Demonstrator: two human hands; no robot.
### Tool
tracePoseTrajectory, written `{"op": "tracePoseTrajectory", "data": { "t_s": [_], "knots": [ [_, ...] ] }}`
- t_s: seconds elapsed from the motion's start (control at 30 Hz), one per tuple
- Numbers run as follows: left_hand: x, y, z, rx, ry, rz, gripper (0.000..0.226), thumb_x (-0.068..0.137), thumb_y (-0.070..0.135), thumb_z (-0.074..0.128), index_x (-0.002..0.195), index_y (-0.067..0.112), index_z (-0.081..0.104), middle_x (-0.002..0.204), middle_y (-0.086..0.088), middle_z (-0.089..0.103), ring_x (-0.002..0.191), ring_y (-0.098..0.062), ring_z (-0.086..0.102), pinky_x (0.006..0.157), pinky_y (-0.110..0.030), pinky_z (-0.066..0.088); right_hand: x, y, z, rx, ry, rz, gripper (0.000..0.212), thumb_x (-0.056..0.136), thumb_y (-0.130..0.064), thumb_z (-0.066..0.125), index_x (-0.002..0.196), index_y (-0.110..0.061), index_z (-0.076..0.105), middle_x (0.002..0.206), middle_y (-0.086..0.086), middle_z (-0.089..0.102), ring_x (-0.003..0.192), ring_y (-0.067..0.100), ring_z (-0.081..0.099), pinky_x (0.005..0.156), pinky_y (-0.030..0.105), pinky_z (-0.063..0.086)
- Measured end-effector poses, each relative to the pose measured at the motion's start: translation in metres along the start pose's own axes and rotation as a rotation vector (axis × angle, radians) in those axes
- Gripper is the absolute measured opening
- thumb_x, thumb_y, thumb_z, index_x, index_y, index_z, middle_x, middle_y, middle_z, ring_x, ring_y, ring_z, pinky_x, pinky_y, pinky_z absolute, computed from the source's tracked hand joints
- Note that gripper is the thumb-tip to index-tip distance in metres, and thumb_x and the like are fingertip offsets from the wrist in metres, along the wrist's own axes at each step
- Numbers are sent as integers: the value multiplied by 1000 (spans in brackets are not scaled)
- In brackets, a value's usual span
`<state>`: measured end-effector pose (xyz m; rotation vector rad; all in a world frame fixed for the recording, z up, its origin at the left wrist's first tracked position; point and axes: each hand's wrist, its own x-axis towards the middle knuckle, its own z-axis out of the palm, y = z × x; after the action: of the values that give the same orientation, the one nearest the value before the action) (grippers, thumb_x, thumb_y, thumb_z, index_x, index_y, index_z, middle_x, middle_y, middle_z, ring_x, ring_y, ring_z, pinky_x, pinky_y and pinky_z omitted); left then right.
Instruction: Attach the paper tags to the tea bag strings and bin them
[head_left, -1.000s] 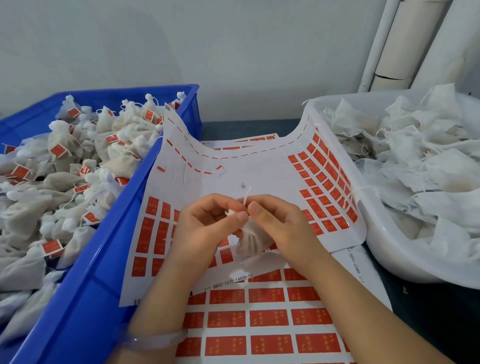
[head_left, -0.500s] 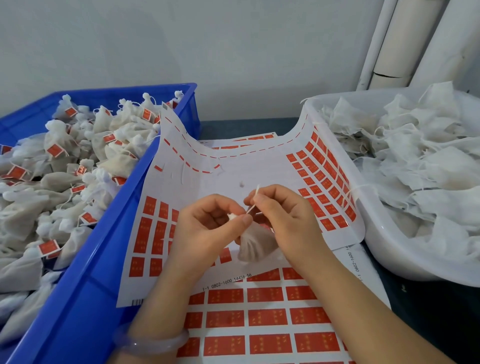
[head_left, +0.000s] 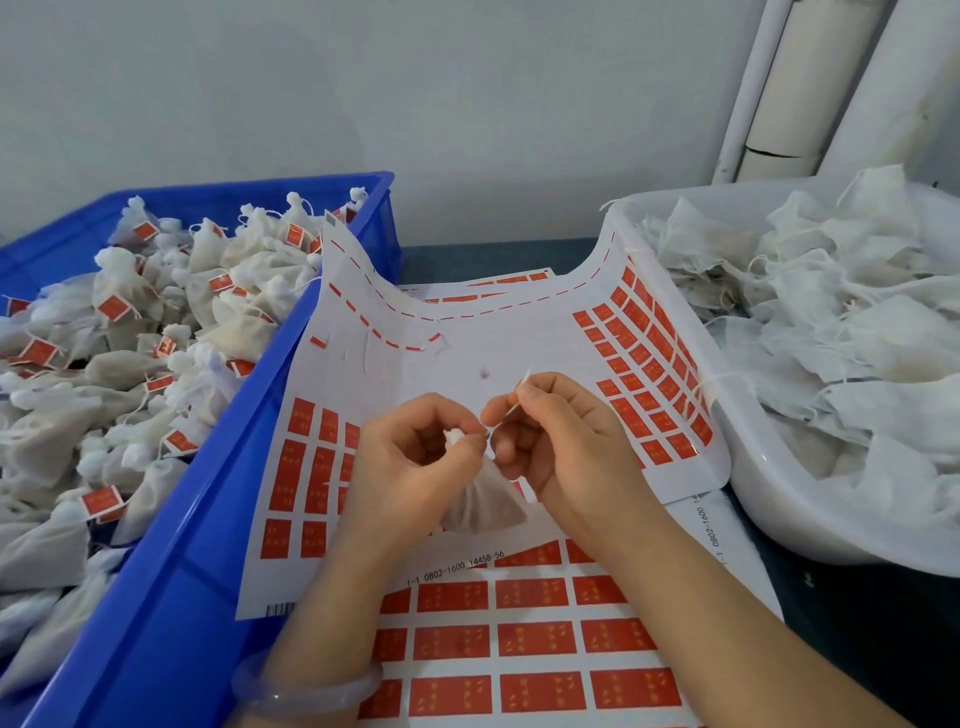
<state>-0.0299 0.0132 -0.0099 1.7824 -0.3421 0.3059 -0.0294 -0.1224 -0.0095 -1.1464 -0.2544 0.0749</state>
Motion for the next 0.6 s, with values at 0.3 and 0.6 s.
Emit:
{"op": "tracePoseTrajectory", "data": {
  "t_s": [0.3,0.6],
  "knots": [
    [-1,4,7,54,-76,-53,15,71,12,51,61,20,58,52,5,52,46,-5,45,43,-15,38,5,-2,2,185,210,48,45,96,-7,43,57,-21,62,58,2,55,47,11,49,50,22,45],
    [-1,1,1,-169,-167,-46,13,70,30,51,61,22,52,57,7,54,57,-10,50,56,-19,41,0,1,12,323,153,145,44,96,-11,39,59,-16,63,62,4,58,47,12,47,46,24,44]
  ]
}}
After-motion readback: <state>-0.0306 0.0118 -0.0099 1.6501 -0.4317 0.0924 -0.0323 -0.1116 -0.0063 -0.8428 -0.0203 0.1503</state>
